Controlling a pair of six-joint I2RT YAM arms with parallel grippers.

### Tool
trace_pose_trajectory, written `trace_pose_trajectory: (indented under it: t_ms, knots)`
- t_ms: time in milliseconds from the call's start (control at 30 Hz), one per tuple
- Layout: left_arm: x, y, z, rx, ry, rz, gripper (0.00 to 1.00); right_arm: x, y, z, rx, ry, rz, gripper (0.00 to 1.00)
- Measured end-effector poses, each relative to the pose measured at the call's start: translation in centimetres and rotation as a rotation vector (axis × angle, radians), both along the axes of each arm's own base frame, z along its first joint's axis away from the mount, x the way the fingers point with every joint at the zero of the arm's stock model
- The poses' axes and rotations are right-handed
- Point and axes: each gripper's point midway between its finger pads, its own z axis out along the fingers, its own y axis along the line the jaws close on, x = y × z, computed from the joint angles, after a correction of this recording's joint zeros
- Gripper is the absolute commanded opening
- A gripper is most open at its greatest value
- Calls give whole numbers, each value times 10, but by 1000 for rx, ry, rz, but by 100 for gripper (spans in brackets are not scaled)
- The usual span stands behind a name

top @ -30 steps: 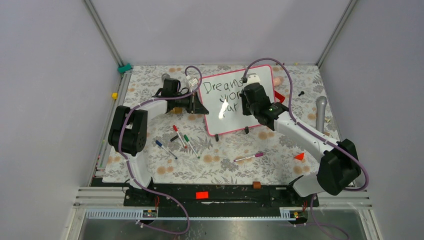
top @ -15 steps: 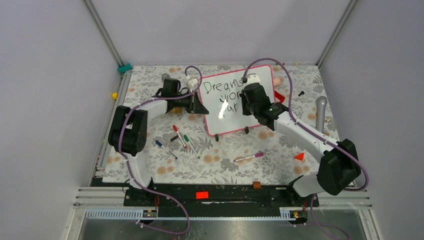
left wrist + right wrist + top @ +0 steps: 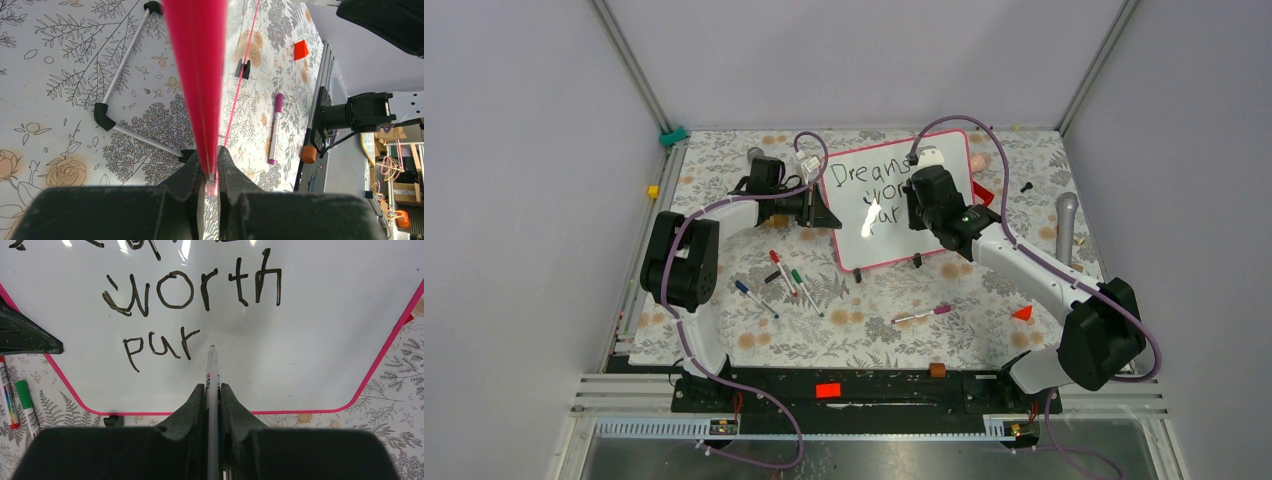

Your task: Write a sentence on the whiteboard

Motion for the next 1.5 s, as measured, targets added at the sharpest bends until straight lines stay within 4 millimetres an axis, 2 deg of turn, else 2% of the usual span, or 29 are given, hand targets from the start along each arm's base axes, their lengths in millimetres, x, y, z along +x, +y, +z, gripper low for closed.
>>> trace_pose_trajectory:
  t_ms: [1033,1367,1500]
  knots:
    - [0,0,0,0,0,0,0,-1,0,-3,-4,2,3,0]
    - [0,0,0,0,-1,0,0,-17,-3,-25,19,58,0,0]
    - [0,0,0,0,-2,-1,0,-22,-7,-22,27,56,-5,0]
